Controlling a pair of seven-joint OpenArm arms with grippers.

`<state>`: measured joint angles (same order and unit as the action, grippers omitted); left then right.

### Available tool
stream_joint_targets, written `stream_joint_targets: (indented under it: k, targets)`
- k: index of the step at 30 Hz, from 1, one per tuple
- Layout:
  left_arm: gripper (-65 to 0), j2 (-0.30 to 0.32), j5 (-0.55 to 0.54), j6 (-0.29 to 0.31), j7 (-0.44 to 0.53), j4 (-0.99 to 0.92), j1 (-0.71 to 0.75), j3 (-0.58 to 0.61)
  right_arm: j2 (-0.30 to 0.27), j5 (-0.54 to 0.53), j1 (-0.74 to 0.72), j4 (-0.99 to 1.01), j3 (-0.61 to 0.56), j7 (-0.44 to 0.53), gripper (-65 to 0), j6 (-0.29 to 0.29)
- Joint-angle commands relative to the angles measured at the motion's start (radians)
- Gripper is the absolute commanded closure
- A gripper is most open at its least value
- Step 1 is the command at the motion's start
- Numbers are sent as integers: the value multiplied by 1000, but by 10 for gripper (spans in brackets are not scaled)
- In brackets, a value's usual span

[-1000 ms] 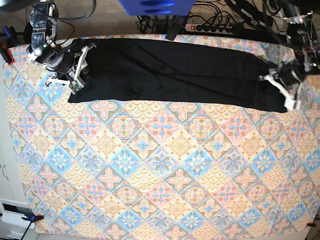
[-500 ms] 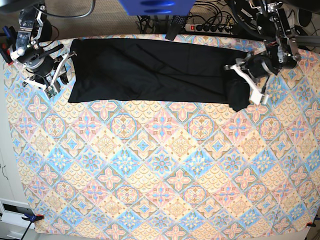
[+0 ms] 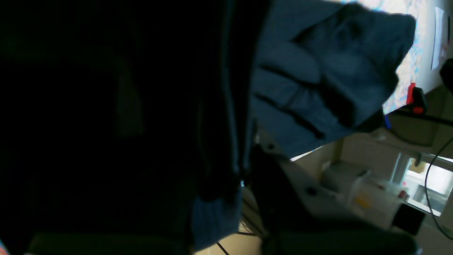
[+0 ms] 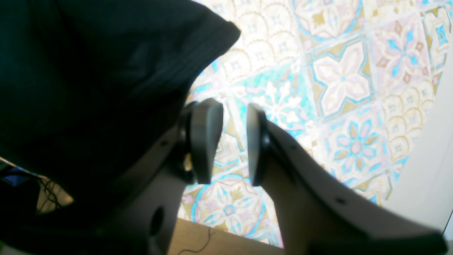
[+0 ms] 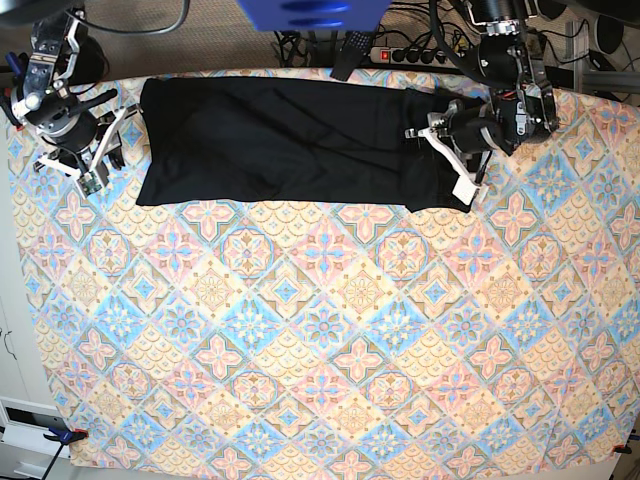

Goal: Fold the T-shirt properly
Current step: 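Fold the strip end with the left gripper inward toward the right gripper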

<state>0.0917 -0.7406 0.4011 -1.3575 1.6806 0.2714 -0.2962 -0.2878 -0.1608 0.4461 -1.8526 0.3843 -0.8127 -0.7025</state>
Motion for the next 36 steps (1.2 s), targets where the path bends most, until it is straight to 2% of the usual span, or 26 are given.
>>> stream_joint_targets:
  k: [1,4,9,13,18,21,24,28,36]
  targets:
    - [-19,4,-32,6,6,13,-7,-1,-15,-9,-2,-19,9,17,-146,4]
    - [-106,4,-47,9,6,28,-7,-1,-15,-9,-2,-19,9,17,-146,4]
    - [-314,6,-87,6,6,31,-7,-2,-15,-9,-2,-19,9,17,-146,4]
    - [-404,36,-175,9,3,86,2,-1,-15,-9,-2,-19,9,17,-146,4]
    - [-411,108,-308,5,5,186,22,-8,-15,-9,-2,-19,15,17,-146,4]
    - [-411,153,-274,5,6,181,24,-8,-15,-9,0,-19,15,17,-146,4]
    - [-411,167,-198,5,6,118,18,-4,-15,-9,0,-19,25,17,-146,4]
    - [-411,151,-153,5,6,-14,-31,36,-15,-9,0,-19,26,17,-146,4]
    - [-411,119,-158,5,39,-87,-97,276,-15,-9,0,-19,26,16,-146,4]
